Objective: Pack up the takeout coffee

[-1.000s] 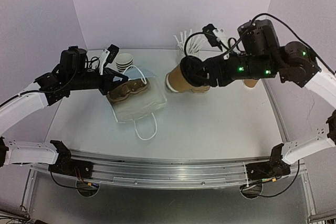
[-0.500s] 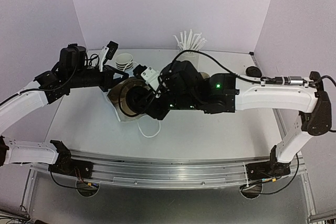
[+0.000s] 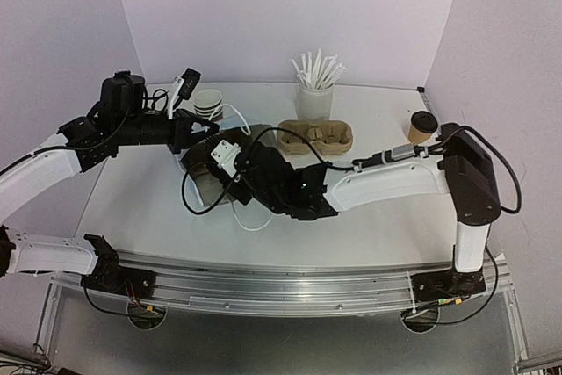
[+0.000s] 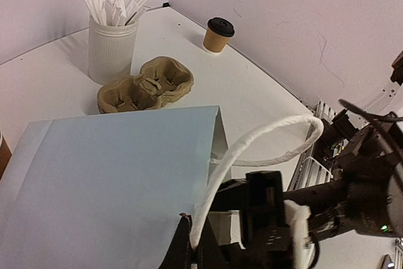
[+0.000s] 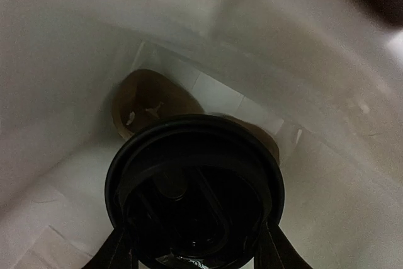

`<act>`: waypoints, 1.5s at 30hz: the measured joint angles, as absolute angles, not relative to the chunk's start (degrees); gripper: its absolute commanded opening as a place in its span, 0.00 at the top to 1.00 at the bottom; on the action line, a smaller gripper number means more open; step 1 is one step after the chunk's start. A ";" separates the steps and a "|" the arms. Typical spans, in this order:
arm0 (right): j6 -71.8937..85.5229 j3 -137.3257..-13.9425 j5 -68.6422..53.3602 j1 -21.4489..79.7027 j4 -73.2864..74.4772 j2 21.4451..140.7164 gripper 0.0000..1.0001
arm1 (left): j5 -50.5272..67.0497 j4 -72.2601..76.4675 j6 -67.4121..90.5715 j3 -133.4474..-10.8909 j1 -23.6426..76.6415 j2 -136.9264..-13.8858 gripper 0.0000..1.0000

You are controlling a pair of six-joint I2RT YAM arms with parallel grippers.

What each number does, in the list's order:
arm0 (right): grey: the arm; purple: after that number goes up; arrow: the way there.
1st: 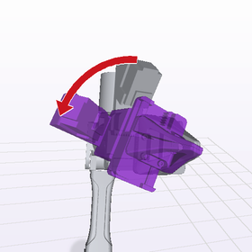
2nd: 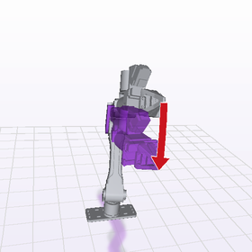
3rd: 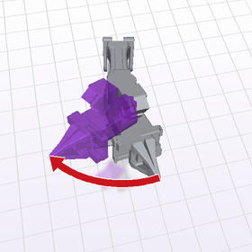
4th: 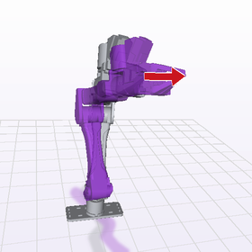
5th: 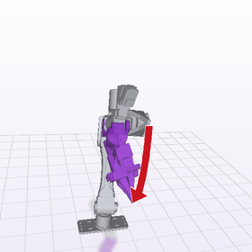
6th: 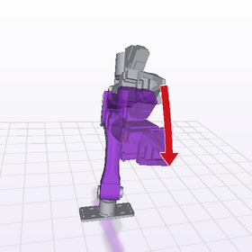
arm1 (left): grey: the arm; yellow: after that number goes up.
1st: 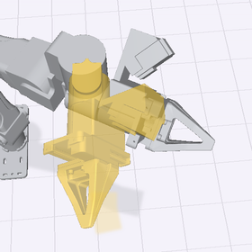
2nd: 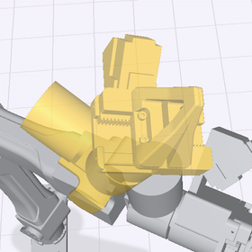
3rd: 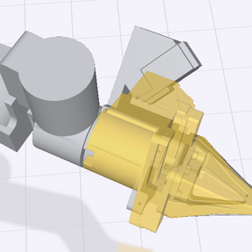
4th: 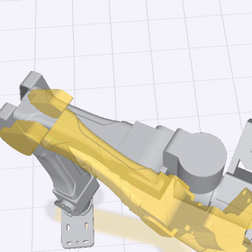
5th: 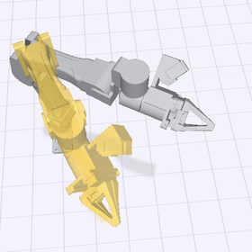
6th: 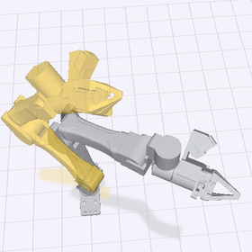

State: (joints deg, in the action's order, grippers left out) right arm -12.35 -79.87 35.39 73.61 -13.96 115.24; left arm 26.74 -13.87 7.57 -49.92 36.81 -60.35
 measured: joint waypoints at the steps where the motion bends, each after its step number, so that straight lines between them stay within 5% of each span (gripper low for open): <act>1: -12.96 -80.02 36.36 73.46 -14.68 116.48 0.86 | 27.34 -13.86 7.57 -49.93 36.81 -60.42 1.00; 10: -14.11 -81.97 44.16 72.20 -20.19 123.19 0.93 | 30.93 -14.02 7.63 -49.99 36.55 -61.28 1.00; 27: -9.90 -76.70 47.33 72.02 -28.00 118.45 0.98 | 29.77 -14.11 7.08 -51.51 36.42 -61.81 1.00; 45: 6.66 -83.19 42.61 68.22 -10.96 124.66 1.00 | 29.51 -14.60 7.13 -51.51 36.32 -62.24 1.00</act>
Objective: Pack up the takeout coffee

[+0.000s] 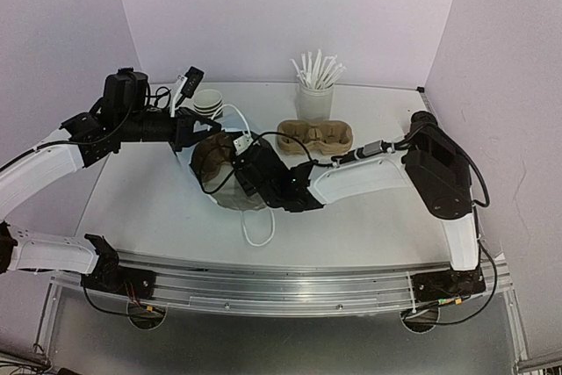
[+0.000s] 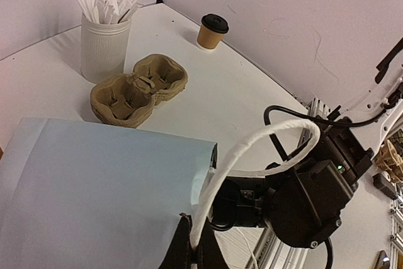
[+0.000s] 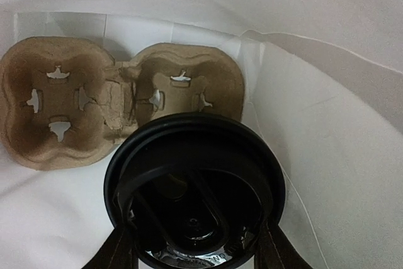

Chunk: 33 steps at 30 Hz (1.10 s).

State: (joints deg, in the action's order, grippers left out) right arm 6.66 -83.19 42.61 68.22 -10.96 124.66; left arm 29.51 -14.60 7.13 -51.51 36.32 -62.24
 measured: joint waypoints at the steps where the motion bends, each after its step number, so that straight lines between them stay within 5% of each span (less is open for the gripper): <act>1: 6.92 -83.29 42.10 68.16 -10.75 124.72 1.00 | 29.61 -14.61 7.15 -51.51 36.33 -62.24 1.00; 33: 4.06 -85.56 39.07 66.25 -31.50 130.19 1.00 | 33.82 -14.33 9.06 -51.97 34.29 -63.46 1.00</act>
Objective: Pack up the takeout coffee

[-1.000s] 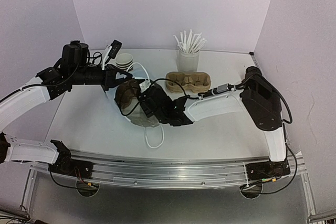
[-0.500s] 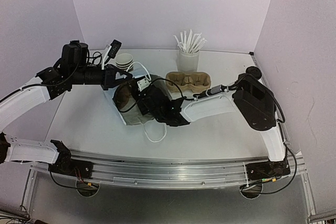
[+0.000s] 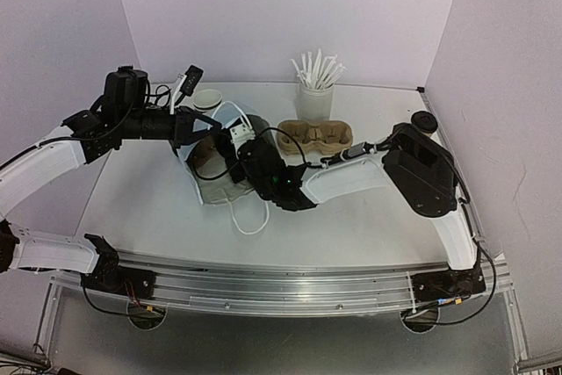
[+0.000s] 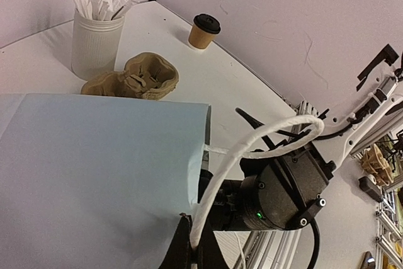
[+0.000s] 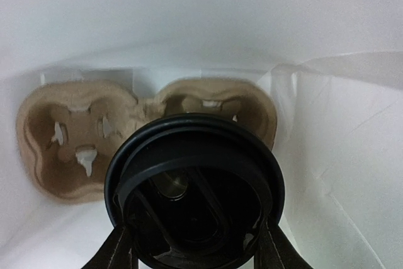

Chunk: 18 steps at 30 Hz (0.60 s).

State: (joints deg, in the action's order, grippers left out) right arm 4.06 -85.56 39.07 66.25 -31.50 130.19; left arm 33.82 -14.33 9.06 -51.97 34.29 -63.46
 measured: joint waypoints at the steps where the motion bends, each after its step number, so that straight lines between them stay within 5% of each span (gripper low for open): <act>1: 3.64 -85.57 39.33 66.21 -32.06 130.19 1.00 | 33.81 -14.33 9.07 -52.17 34.20 -63.67 1.00; 18: 1.90 -87.57 42.56 65.44 -32.57 134.51 1.00 | 34.32 -15.06 10.77 -53.25 32.67 -65.50 1.00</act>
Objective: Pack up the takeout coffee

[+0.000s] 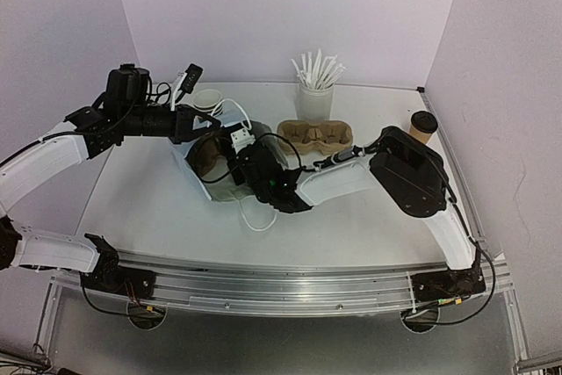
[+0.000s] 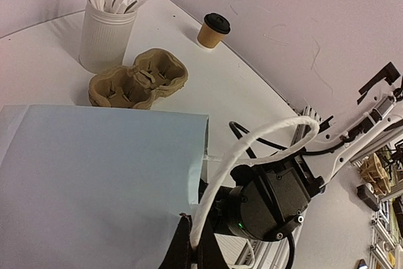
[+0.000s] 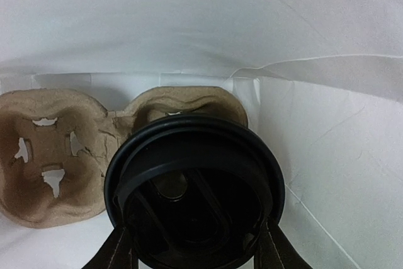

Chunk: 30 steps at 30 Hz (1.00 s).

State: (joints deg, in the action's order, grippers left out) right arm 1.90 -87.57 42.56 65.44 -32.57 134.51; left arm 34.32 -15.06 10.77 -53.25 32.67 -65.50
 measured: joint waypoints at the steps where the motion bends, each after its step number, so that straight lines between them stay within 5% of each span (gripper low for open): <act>1: 2.03 -87.89 42.22 65.37 -32.37 134.58 1.00 | 34.60 -15.05 10.94 -53.25 32.51 -65.65 1.00; 30: 7.04 -93.91 33.10 64.25 -25.83 136.42 1.00 | 41.25 -15.18 12.23 -54.01 29.06 -67.40 1.00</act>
State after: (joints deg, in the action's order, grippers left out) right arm 7.04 -93.91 33.10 64.25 -25.83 136.42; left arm 41.25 -15.18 12.23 -54.01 29.06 -67.40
